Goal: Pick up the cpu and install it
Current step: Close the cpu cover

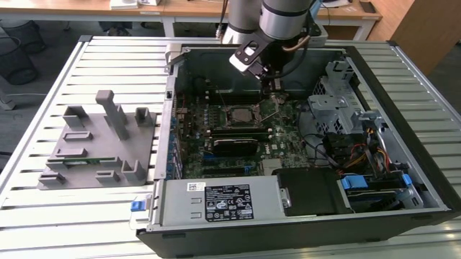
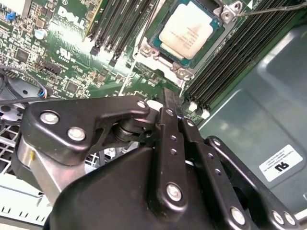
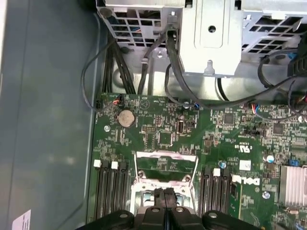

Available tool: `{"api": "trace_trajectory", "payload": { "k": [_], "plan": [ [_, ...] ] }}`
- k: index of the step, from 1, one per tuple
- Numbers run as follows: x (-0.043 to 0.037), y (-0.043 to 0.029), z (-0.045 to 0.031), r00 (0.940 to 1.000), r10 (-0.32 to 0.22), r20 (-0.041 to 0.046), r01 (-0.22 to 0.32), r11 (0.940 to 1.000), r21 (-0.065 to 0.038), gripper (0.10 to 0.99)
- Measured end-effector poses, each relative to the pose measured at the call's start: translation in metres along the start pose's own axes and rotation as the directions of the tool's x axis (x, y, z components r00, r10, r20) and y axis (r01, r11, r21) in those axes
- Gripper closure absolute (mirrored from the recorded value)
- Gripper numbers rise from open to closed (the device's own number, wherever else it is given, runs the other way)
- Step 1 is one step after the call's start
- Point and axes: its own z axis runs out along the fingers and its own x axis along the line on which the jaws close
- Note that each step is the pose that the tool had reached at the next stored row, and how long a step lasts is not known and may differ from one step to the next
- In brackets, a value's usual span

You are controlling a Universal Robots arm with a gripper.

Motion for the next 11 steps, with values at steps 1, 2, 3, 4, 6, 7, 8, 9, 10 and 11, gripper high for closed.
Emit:
{"api": "trace_trajectory", "payload": {
  "k": [1, 2, 3, 4, 6, 7, 8, 9, 10, 11],
  "plan": [
    [0.0000, 0.0007, 0.0002, 1.0000, 0.000, 0.0001, 0.000, 1.0000, 0.000, 0.973],
    [-0.0001, 0.0015, 0.0004, 1.0000, 0.000, 0.0001, 0.000, 1.0000, 0.000, 0.973],
    [-0.0002, 0.0023, 0.0006, 1.0000, 0.000, 0.0002, 0.000, 1.0000, 0.000, 0.973],
    [-0.0002, 0.0033, 0.0008, 1.0000, 0.000, 0.0002, 0.000, 1.0000, 0.000, 0.973],
    [-0.0004, 0.0056, 0.0012, 1.0000, 0.000, 0.0005, 0.000, 1.0000, 0.001, 0.973],
    [-0.0005, 0.0069, 0.0014, 1.0000, 0.000, 0.0005, 0.000, 1.0000, 0.001, 0.973],
    [-0.0006, 0.0083, 0.0016, 1.0000, 0.000, 0.0006, 0.000, 1.0000, 0.001, 0.973],
    [-0.0007, 0.0096, 0.0018, 1.0000, 0.000, 0.0006, 0.000, 1.0000, 0.001, 0.973],
    [-0.0008, 0.0109, 0.0019, 1.0000, 0.000, 0.0007, 0.000, 1.0000, 0.002, 0.973],
    [-0.0008, 0.0119, 0.0021, 1.0000, 0.000, 0.0006, 0.000, 1.0000, 0.002, 0.973]
  ]
}}
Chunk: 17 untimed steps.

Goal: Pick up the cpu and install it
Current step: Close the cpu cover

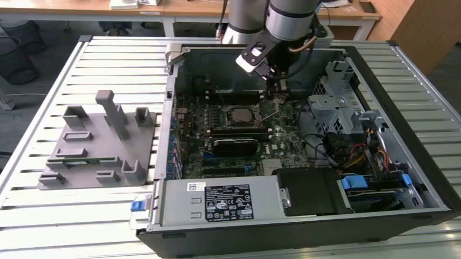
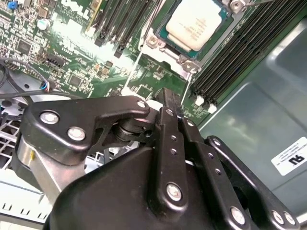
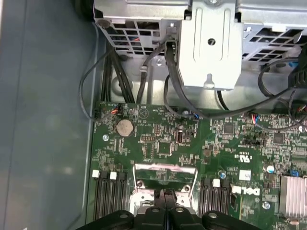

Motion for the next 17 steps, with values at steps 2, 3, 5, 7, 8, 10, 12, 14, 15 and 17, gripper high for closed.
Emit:
{"api": "trace_trajectory", "payload": {
  "k": [2, 3, 5, 7, 8, 10, 12, 14, 15, 17],
  "plan": [
    [-0.0002, 0.0021, 0.0005, 1.0000, 0.000, -0.0002, 0.000, 1.0000, 0.000, 0.973],
    [-0.0002, 0.0029, 0.0009, 1.0000, 0.000, -0.0003, 0.000, 1.0000, 0.000, 0.973],
    [-0.0003, 0.0040, 0.0014, 1.0000, 0.000, 0.0000, 0.000, 1.0000, 0.000, 0.973],
    [-0.0004, 0.0051, 0.0020, 1.0000, 0.000, 0.0000, 0.000, 1.0000, 0.000, 0.973],
    [-0.0005, 0.0058, 0.0024, 1.0000, 0.000, -0.0001, 0.000, 1.0000, 0.000, 0.973],
    [-0.0006, 0.0072, 0.0029, 1.0000, 0.000, 0.0000, 0.000, 1.0000, 0.000, 0.973],
    [-0.0008, 0.0089, 0.0034, 1.0000, 0.000, 0.0001, 0.000, 1.0000, 0.000, 0.973],
    [-0.0009, 0.0115, 0.0038, 1.0000, 0.000, 0.0000, 0.000, 1.0000, 0.000, 0.973],
    [-0.0009, 0.0127, 0.0040, 1.0000, 0.000, 0.0001, 0.000, 1.0000, 0.000, 0.973],
    [-0.0011, 0.0150, 0.0043, 1.0000, 0.000, -0.0001, 0.000, 1.0000, 0.000, 0.973]
  ]
}}
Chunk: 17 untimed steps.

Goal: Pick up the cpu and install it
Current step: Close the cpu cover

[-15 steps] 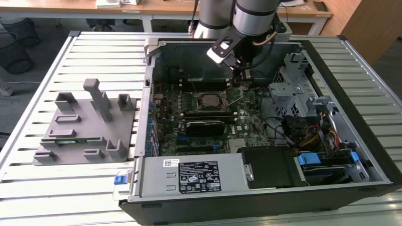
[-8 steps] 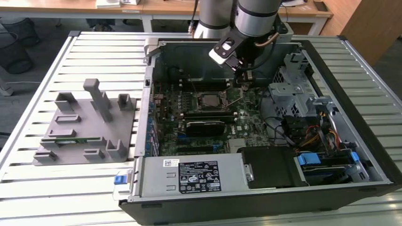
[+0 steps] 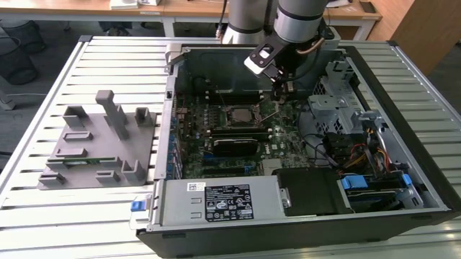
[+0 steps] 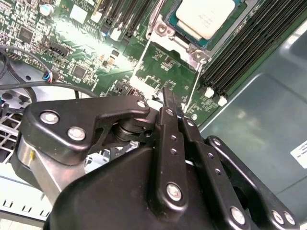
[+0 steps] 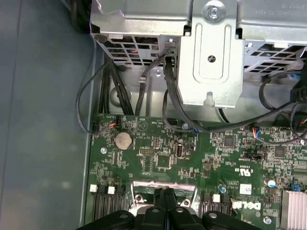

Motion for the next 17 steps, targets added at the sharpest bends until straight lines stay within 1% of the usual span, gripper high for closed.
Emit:
{"api": "trace_trajectory", "payload": {
  "k": [17],
  "plan": [
    [-0.0003, 0.0170, 0.0021, 1.0000, 0.000, 0.0000, 0.000, 1.0000, 0.001, 0.973]
  ]
}}
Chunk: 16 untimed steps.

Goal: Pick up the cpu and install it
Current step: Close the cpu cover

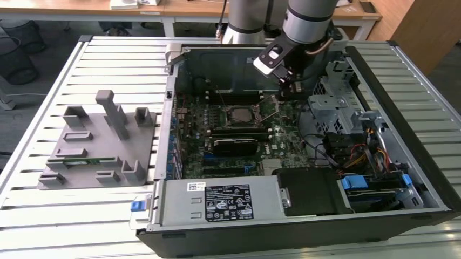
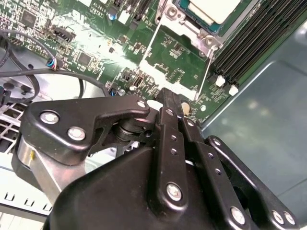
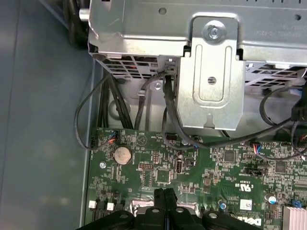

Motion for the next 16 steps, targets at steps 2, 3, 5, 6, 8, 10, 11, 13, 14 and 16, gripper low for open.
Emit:
{"api": "trace_trajectory", "payload": {
  "k": [2, 3, 5, 6, 8, 10, 11, 13, 14, 16],
  "plan": [
    [0.0000, 0.0022, 0.0003, 1.0000, 0.000, -0.0002, 0.000, 1.0000, 0.001, 0.973],
    [0.0000, 0.0032, 0.0005, 1.0000, 0.000, -0.0002, 0.000, 1.0000, 0.001, 0.973],
    [-0.0001, 0.0054, 0.0010, 1.0000, 0.000, -0.0001, 0.000, 1.0000, 0.001, 0.973],
    [-0.0001, 0.0063, 0.0015, 1.0000, 0.000, -0.0002, 0.000, 1.0000, 0.001, 0.973],
    [-0.0002, 0.0078, 0.0022, 1.0000, 0.000, -0.0001, 0.000, 1.0000, 0.002, 0.973],
    [-0.0002, 0.0089, 0.0032, 1.0000, 0.000, -0.0002, 0.000, 1.0000, 0.002, 0.973],
    [-0.0002, 0.0094, 0.0037, 1.0000, 0.000, -0.0002, 0.000, 1.0000, 0.002, 0.973],
    [0.0000, 0.0100, 0.0051, 1.0000, 0.000, -0.0002, 0.000, 1.0000, 0.002, 0.973],
    [0.0003, 0.0100, 0.0062, 1.0000, 0.000, 0.0004, 0.000, 1.0000, 0.002, 0.973],
    [0.0005, 0.0099, 0.0089, 1.0000, 0.000, 0.0012, 0.000, 1.0000, 0.003, 0.973]
  ]
}}
